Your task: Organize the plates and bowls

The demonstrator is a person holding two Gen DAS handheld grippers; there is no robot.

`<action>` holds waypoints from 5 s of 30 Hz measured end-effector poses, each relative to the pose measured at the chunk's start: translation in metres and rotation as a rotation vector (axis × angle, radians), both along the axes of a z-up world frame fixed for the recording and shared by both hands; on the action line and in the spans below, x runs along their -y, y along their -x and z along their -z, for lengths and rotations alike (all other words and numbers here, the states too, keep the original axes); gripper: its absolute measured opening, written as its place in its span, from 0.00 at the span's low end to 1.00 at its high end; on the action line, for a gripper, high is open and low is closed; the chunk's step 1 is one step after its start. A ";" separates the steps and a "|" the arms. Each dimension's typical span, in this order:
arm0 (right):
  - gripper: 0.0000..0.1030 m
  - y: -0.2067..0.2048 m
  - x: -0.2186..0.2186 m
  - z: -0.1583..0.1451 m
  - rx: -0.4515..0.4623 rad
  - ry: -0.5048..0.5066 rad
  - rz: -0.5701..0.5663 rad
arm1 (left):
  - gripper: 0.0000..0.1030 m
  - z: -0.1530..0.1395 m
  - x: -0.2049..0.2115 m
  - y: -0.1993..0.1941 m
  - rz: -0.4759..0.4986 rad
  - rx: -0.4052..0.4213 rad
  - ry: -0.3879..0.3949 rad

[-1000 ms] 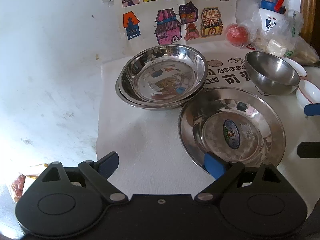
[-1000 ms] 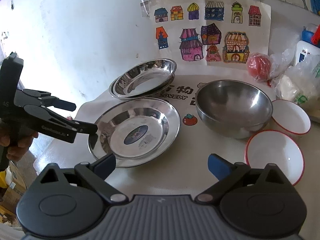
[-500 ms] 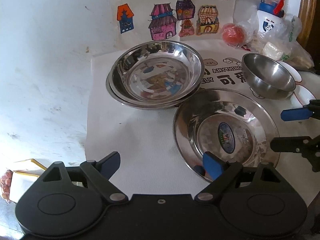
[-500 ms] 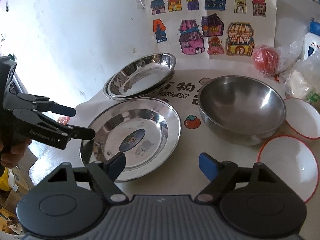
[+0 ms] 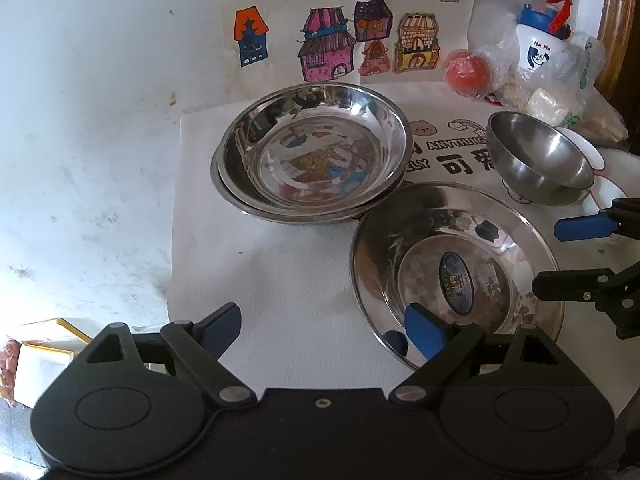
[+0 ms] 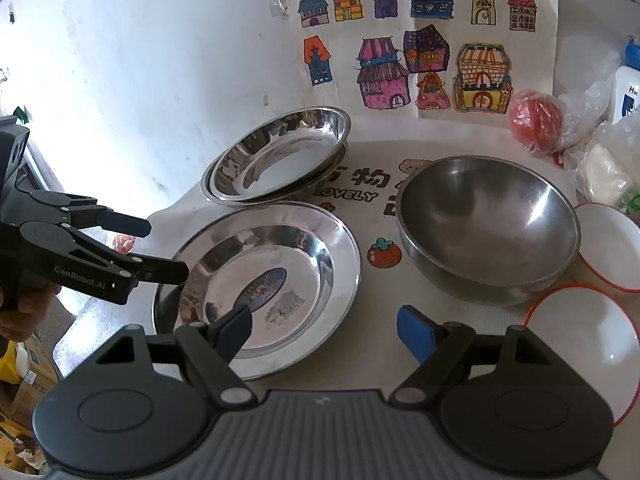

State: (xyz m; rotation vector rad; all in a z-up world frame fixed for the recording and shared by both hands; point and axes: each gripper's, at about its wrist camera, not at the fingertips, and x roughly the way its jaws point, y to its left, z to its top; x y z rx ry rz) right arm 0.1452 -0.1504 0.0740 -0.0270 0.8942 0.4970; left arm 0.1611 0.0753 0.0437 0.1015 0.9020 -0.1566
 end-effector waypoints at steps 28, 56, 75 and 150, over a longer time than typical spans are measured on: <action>0.16 -0.148 -0.063 -0.009 0.065 0.006 0.043 | 0.87 0.001 -0.085 -0.110 -0.265 0.056 0.076; 0.44 -0.120 -0.047 -0.020 0.096 0.010 -0.015 | 0.88 -0.017 -0.057 -0.076 -0.234 0.110 -0.027; 0.84 0.006 -0.011 -0.042 0.209 -0.019 -0.095 | 0.88 -0.020 -0.007 -0.009 -0.149 0.134 -0.069; 0.31 -0.008 -0.008 0.014 -0.009 -0.001 -0.073 | 0.42 0.007 0.010 -0.007 0.044 -0.032 0.079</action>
